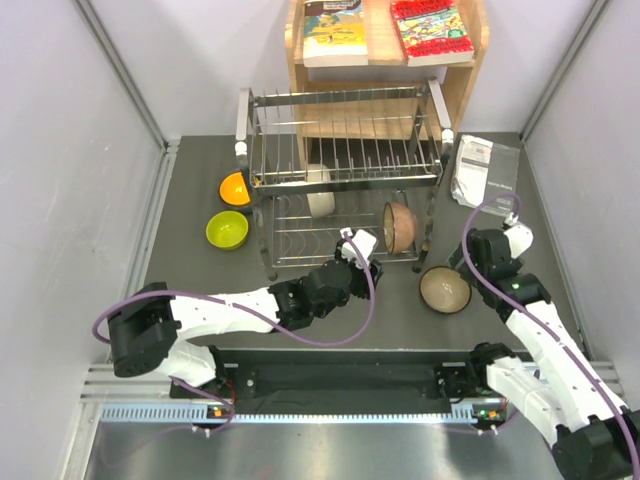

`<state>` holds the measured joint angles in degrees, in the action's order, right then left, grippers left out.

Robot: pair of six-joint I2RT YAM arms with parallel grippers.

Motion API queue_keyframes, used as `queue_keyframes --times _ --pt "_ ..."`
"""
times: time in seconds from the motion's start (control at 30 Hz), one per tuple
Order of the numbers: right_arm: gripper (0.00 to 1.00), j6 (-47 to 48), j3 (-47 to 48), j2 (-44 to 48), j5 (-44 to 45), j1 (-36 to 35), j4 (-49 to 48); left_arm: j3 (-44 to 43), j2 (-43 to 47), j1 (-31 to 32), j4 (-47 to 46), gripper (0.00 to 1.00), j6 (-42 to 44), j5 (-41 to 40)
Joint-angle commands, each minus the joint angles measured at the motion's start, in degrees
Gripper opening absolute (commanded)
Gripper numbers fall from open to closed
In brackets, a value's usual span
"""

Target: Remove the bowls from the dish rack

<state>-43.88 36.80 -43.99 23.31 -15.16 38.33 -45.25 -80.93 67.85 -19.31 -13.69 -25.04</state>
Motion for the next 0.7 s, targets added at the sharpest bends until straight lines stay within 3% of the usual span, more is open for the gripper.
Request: queue_keyframes --times 0.0,0.3,0.67 --pt "0.84 1.95 0.29 -1.71 2.71 1.53 -2.47 -0.89 -0.37 -0.27 -0.73 0.59 -1.33 0.60" --pt "0.86 6.43 -2.96 -1.81 -2.56 6.72 -3.43 -0.36 -0.55 -0.27 -0.55 0.58 -2.74 1.22" --pt "0.86 9.95 0.82 -3.29 -6.35 6.72 1.75 -0.36 -0.46 -0.27 -1.34 0.58 -3.01 1.31"
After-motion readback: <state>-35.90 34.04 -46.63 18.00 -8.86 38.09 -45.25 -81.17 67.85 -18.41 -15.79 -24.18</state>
